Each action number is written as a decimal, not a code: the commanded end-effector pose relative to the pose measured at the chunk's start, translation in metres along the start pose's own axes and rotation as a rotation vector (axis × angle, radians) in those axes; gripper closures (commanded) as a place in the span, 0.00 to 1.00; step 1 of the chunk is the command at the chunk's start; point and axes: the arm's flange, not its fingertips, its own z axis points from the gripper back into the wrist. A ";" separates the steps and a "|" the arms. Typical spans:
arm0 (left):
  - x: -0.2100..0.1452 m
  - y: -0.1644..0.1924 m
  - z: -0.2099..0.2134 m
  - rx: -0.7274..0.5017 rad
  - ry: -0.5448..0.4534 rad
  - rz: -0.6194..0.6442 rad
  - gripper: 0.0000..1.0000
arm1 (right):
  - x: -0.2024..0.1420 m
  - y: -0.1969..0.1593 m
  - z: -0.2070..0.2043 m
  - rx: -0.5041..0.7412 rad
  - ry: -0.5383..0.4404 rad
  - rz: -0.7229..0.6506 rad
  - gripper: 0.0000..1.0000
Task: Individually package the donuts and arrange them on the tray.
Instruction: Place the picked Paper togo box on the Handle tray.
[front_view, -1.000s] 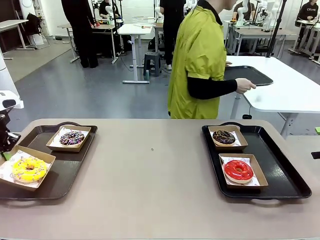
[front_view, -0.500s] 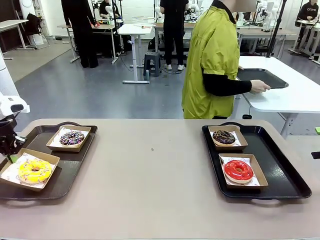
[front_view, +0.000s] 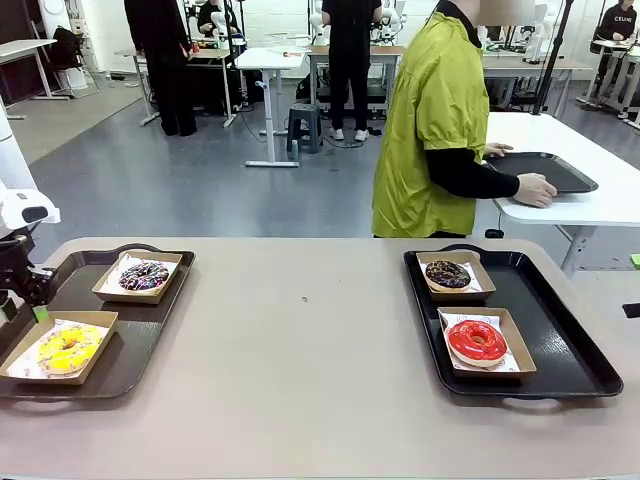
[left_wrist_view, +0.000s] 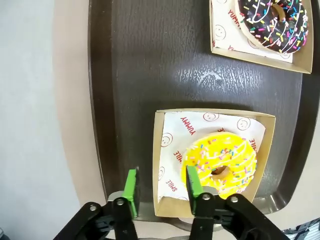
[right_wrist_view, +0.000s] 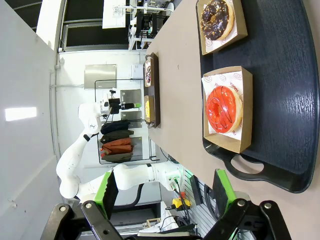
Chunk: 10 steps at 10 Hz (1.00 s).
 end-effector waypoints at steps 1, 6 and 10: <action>-0.001 0.002 0.005 0.004 -0.006 -0.013 0.08 | -0.002 0.001 0.001 0.006 0.007 -0.010 0.00; -0.003 0.009 0.018 -0.132 -0.011 -0.054 0.00 | -0.002 0.001 0.001 0.006 0.007 -0.010 0.00; -0.017 0.089 0.084 -0.757 -0.143 -0.093 0.00 | -0.002 0.001 0.001 0.006 0.007 -0.010 0.00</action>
